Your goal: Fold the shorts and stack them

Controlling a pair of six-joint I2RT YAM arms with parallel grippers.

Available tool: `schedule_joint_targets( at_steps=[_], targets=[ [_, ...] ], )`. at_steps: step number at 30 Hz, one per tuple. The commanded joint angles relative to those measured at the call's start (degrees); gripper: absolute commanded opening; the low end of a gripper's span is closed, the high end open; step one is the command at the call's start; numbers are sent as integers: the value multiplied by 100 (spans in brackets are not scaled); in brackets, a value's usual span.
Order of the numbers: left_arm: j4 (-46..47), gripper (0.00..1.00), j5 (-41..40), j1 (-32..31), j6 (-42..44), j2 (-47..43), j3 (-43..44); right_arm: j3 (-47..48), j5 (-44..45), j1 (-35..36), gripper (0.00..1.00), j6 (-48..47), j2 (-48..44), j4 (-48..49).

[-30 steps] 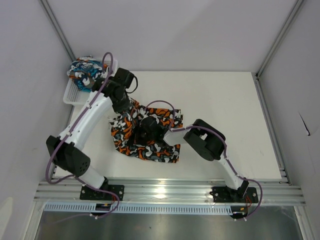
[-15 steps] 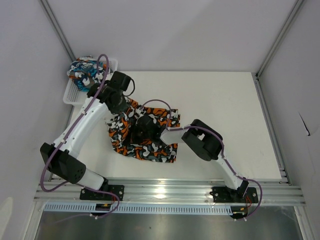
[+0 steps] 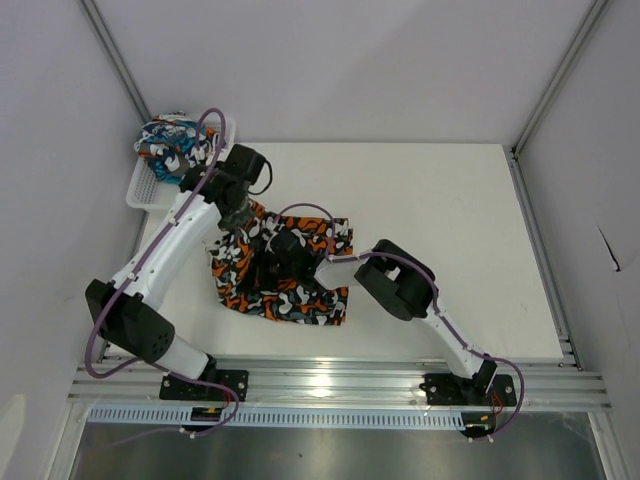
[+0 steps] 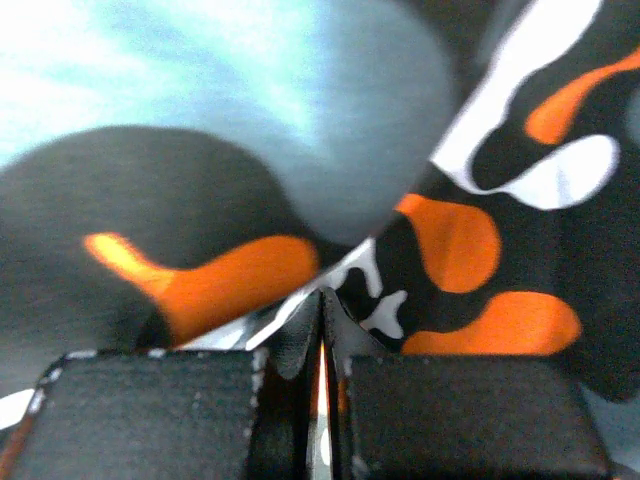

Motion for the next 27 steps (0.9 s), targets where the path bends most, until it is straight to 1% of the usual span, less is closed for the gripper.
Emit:
schedule_joint_targets(
  at_steps=[1,3,7,9,10,12,13,14,17,25,27],
  targets=[
    [-186,0,-457,-36,0,68,235,267,-347,-8,0,160,43,390],
    [-301,0,-589,-36,-26,147,358,249,-312,-43,0,64,-62,276],
    [-398,0,-634,-36,-9,236,455,135,-250,-210,0,-182,-580,-5],
    [-389,0,-634,-36,-18,236,499,100,-225,-324,1,-358,-791,-278],
    [-389,0,-651,-36,-18,227,499,13,-181,-359,1,-428,-1062,-470],
    [-389,0,-669,-36,0,227,534,-102,56,-421,4,-674,-1362,-743],
    [-389,0,-678,-36,17,218,517,-163,170,-500,5,-753,-1512,-1040],
    [-398,0,-695,-36,26,235,525,-321,276,-527,7,-832,-1809,-1156],
    [-442,0,-730,-45,0,271,526,-646,654,-649,8,-1070,-2424,-1516],
    [-600,0,-836,-264,-246,499,604,-2140,1532,-1001,7,-1491,-3762,-2298],
    [-670,0,-845,-335,-307,578,666,-2561,1612,-1159,7,-1562,-4060,-2344]
  ],
)
